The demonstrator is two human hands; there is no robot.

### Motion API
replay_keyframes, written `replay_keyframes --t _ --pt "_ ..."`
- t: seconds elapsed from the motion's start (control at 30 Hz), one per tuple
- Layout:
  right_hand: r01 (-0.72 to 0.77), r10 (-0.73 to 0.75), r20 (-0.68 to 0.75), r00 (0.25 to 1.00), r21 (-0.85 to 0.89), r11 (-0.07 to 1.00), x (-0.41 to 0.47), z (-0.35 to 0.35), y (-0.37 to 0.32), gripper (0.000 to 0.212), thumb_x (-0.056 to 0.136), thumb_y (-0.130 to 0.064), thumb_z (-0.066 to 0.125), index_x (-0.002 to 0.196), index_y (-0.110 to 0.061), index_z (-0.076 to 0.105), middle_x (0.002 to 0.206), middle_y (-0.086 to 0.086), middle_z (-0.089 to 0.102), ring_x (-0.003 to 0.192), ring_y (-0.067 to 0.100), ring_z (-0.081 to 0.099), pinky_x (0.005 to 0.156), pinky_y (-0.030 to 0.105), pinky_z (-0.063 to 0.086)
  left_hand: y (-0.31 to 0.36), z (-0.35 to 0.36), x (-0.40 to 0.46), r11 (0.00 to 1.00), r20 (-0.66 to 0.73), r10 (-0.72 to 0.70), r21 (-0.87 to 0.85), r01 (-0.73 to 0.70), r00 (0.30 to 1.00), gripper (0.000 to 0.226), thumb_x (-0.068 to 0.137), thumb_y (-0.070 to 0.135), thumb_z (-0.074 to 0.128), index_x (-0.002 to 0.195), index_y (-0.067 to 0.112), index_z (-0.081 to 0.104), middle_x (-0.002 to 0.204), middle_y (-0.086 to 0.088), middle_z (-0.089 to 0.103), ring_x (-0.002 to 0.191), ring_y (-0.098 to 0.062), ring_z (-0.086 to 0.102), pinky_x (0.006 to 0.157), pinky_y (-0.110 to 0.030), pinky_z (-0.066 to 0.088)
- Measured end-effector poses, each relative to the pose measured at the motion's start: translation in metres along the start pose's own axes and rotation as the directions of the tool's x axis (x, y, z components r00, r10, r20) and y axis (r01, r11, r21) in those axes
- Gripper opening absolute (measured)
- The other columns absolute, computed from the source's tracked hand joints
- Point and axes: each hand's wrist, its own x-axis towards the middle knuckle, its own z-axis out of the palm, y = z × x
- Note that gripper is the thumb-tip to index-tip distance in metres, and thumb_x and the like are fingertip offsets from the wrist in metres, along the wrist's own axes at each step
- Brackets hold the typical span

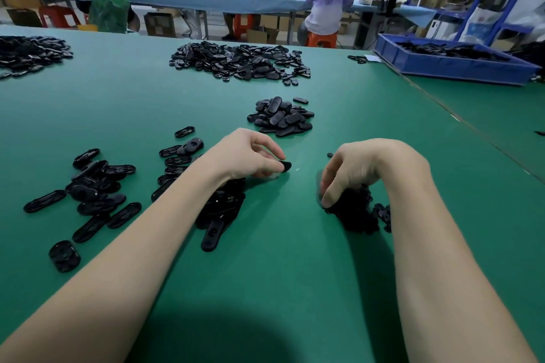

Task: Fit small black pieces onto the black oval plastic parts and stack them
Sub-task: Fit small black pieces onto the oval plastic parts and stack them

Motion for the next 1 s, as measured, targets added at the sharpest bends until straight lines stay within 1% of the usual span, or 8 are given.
replay_keyframes --t 0.2,0.43,0.57,0.67,0.73,0.87,0.93,1.0 --pt "0.014 -0.014 -0.039 0.999 -0.009 1.000 0.005 0.002 -0.001 0.016 0.061 -0.047 0.092 0.067 -0.044 0.078 0.064 -0.024 0.069 0.074 0.005 0.064 0.060 0.021 0.048 0.002 0.003 0.000 0.961 -0.033 0.016 0.276 -0.006 0.999 0.014 0.073 0.025 0.087 0.081 0.031 0.078 0.082 0.013 0.076 0.076 -0.003 0.067 0.072 -0.019 0.050" --pt "0.091 -0.079 -0.142 0.987 0.075 0.993 0.008 0.003 0.002 0.013 0.067 -0.042 0.088 0.068 -0.038 0.076 0.059 -0.019 0.062 0.065 0.010 0.055 0.062 0.025 0.043 0.008 0.006 -0.002 0.910 -0.059 0.063 0.414 -0.033 0.996 0.017 0.070 0.022 0.089 0.079 0.023 0.075 0.073 0.011 0.073 0.076 -0.006 0.069 0.073 -0.020 0.053" --pt "0.178 -0.134 -0.242 0.961 0.171 0.969 0.011 0.006 -0.005 0.014 0.075 -0.035 0.083 0.069 -0.028 0.073 0.062 -0.016 0.066 0.060 0.006 0.059 0.064 0.025 0.044 0.008 0.001 -0.002 0.907 -0.055 0.046 0.421 -0.019 0.997 0.027 0.069 0.014 0.090 0.089 0.024 0.075 0.084 0.008 0.073 0.079 -0.010 0.068 0.083 -0.027 0.057" --pt "0.275 -0.196 -0.286 0.938 0.267 0.924 0.015 0.014 -0.016 0.013 0.080 -0.028 0.082 0.076 -0.023 0.071 0.073 -0.007 0.074 0.061 0.002 0.067 0.066 0.025 0.050 0.008 -0.001 -0.002 0.895 -0.052 0.038 0.447 -0.011 0.998 0.026 0.069 0.016 0.090 0.089 0.026 0.078 0.080 0.012 0.073 0.074 -0.005 0.066 0.079 -0.020 0.053" --pt "0.317 -0.222 -0.290 0.931 0.342 0.885 0.018 0.022 -0.026 0.012 0.083 -0.022 0.081 0.078 -0.020 0.071 0.070 -0.006 0.075 0.061 0.002 0.068 0.061 0.022 0.054 0.008 -0.002 -0.003 0.890 -0.052 0.025 0.456 0.001 0.998 0.025 0.069 0.017 0.090 0.088 0.027 0.078 0.077 0.014 0.071 0.074 -0.004 0.065 0.077 -0.019 0.052" --pt "0.342 -0.201 -0.350 0.915 0.405 0.848 0.026 0.036 -0.036 0.011 0.083 -0.016 0.078 0.075 -0.019 0.071 0.063 -0.006 0.073 0.050 0.001 0.062 0.046 0.011 0.043 0.008 -0.005 -0.002 0.893 -0.073 -0.001 0.449 0.033 0.997 0.027 0.068 0.014 0.091 0.083 0.029 0.074 0.077 0.014 0.068 0.068 -0.002 0.062 0.068 -0.017 0.049" --pt "0.344 -0.186 -0.364 0.913 0.440 0.830 0.027 0.038 -0.035 0.010 0.082 -0.018 0.079 0.076 -0.020 0.071 0.066 -0.005 0.074 0.055 0.005 0.065 0.050 0.012 0.047 0.008 -0.006 -0.003 0.894 -0.075 0.002 0.447 0.032 0.997 0.028 0.066 0.014 0.092 0.081 0.030 0.074 0.077 0.014 0.069 0.069 -0.002 0.062 0.067 -0.017 0.048" --pt "0.341 -0.175 -0.347 0.921 0.508 0.791 0.029 0.039 -0.032 0.011 0.082 -0.019 0.080 0.077 -0.019 0.071 0.068 -0.005 0.074 0.062 0.008 0.068 0.067 0.021 0.058 0.008 -0.006 -0.003 0.892 -0.073 0.015 0.451 0.020 0.997 0.029 0.066 0.012 0.091 0.079 0.030 0.073 0.075 0.014 0.069 0.068 -0.002 0.063 0.065 -0.016 0.048"
